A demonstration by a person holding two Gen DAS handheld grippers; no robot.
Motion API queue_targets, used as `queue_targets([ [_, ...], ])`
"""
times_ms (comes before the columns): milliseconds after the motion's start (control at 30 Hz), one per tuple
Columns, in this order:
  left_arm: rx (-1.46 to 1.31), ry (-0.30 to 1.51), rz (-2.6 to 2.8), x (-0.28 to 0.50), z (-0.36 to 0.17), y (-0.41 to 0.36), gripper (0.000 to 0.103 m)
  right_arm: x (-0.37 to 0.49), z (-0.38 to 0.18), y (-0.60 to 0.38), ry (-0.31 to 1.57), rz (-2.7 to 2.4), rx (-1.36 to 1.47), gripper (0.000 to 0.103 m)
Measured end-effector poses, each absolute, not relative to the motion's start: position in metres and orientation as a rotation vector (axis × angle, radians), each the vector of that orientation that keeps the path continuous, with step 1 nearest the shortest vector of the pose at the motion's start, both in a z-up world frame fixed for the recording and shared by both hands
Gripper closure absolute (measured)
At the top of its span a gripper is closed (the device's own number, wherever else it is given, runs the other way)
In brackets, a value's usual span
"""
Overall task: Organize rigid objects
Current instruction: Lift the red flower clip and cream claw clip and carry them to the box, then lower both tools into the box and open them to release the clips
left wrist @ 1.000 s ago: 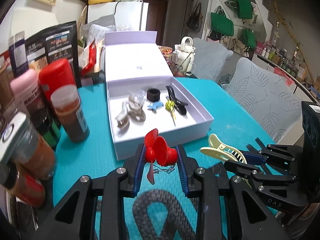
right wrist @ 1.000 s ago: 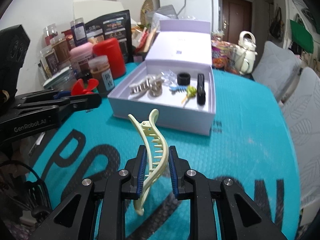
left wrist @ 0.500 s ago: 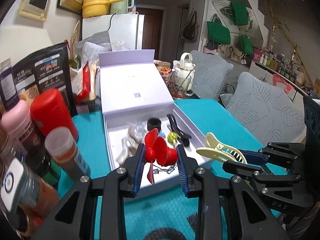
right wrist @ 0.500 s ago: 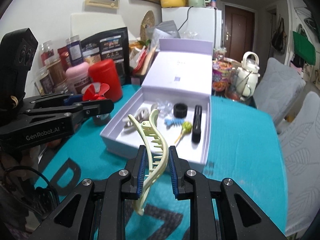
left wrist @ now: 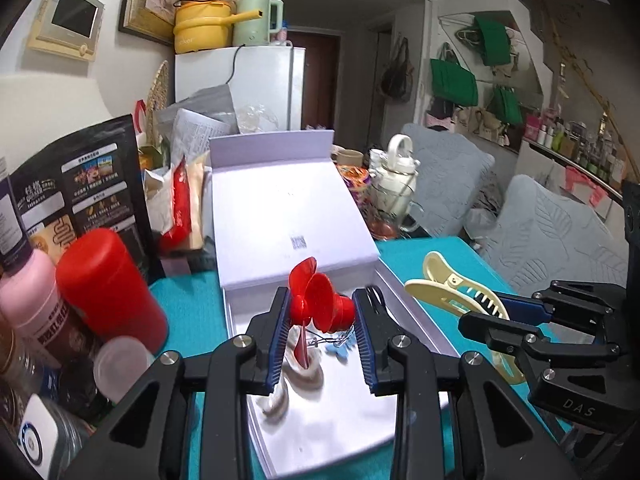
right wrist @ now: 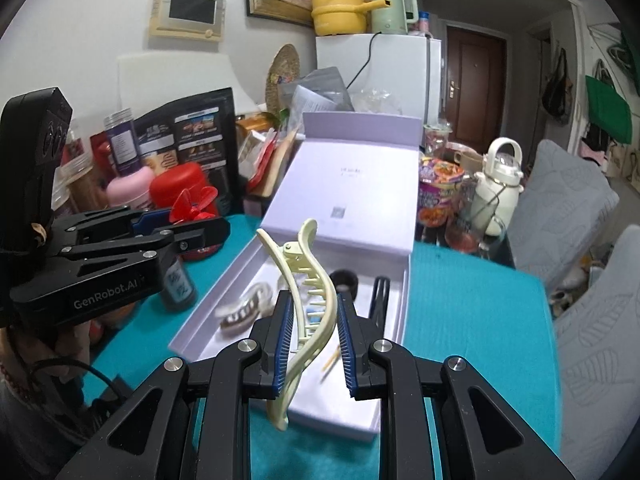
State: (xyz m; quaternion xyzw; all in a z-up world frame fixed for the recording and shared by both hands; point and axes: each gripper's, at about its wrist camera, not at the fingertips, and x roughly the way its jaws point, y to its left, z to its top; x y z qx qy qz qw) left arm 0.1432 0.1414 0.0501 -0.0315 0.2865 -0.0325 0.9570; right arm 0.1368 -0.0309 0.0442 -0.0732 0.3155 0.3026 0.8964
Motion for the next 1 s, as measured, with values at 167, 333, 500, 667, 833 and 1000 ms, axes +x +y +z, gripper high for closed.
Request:
queue_targets([
  [167,-0.075,0.574,-0.045,0.164,0.054,0.145,0.072,0.159,0.047,-0.027,0.638,0.621,-0.137,0.081],
  [333,-0.079,0.575,-0.014,0.18,0.052,0.15,0.072,0.177,0.044,-0.023,0.635,0.605,-0.124,0.081],
  [500,-0.084,0.602,-0.01,0.192,0.042,0.155,0.072,0.191,0.036,-0.016,0.642,0.615,-0.11,0.081],
  [667,-0.079,0.641,-0.006,0.204,0.028,0.159,0.072,0.202,0.025,-0.01,0.657,0.631,-0.114,0.081],
  [833,-0.066,0.665,0.0,0.209,0.019,0.159,0.072,0.209,0.013,-0.007,0.687,0.629,-0.138,0.081],
  [1000,-0.058,0.698,-0.01,0.216,0.009,0.157,0.072,0.215,-0.001,-0.008,0.729,0.626,-0.143,0.081],
])
